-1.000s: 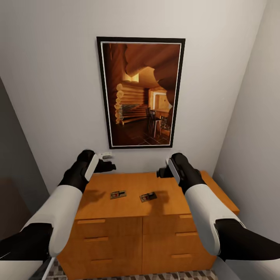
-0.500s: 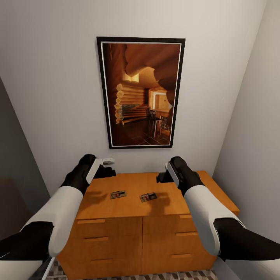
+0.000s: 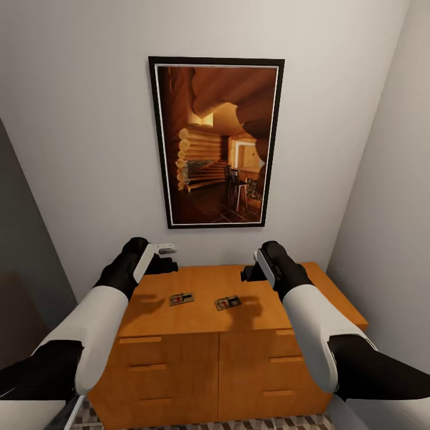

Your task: Take the four mousetraps from the cabinet in the bathroom and place them on the bathroom floor. Make sure all four end up on the same floor surface, and ensure that at least two of them are either under or directly next to the same bathroom sink.

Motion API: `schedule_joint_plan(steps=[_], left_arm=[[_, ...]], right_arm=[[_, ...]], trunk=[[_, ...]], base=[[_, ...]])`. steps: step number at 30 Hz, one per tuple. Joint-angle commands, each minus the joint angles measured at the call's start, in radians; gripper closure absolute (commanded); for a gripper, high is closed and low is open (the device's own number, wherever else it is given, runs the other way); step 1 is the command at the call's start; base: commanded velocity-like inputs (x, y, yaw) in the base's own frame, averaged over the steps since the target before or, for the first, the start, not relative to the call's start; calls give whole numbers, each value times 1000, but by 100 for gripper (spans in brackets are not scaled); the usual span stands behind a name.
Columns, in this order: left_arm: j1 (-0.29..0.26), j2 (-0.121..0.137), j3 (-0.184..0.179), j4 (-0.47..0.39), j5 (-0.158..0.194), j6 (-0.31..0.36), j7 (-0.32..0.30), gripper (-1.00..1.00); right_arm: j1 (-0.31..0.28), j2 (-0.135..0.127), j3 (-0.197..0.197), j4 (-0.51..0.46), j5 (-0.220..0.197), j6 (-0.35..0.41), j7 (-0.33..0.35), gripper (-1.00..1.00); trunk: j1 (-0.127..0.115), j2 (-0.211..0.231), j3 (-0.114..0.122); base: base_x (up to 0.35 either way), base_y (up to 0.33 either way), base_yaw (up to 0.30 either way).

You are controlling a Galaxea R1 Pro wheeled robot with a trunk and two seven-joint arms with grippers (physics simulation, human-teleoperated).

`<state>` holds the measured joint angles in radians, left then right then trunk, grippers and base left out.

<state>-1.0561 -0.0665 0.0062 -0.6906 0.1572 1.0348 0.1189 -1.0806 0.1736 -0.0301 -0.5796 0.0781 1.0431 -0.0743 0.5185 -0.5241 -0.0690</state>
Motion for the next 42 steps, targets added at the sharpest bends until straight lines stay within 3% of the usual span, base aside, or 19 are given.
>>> schedule_joint_plan(steps=[1,4,8,9,15,20,33,42], left_arm=[[-1,0,-3,-2,10,3,10,-100],[-1,0,-24,-7,10,2,7,-100],[-1,2,-94,-12,12,2,1,-100],[-1,2,-94,-12,12,2,1,-100],[-1,6,-228,-28,14,4,-28,-100],[-1,11,-295,-46,16,6,-72,-100],[-1,36,-331,-49,13,3,-132,-100],[-1,42,-333,-48,12,3,-138,-100]], right_arm=[[-1,1,-4,0,7,4,2,-100],[-1,1,-4,1,7,4,1,-100],[-1,1,-5,2,6,4,0,-100],[-1,1,-5,2,6,4,0,-100],[-1,1,-4,3,8,4,1,-100],[-1,1,-4,3,8,4,2,-100],[-1,1,5,-2,3,4,31,-100],[-1,1,109,-2,0,4,121,-100]], trunk=[[1,-2,-2],[1,-2,-2],[1,-2,-2],[1,-2,-2],[1,-2,-2],[1,-2,-2],[1,-2,-2],[1,-2,-2]], base=[[0,0,0],[0,0,0],[0,0,0],[0,0,0],[0,0,0],[0,0,0],[0,0,0],[0,0,0]])
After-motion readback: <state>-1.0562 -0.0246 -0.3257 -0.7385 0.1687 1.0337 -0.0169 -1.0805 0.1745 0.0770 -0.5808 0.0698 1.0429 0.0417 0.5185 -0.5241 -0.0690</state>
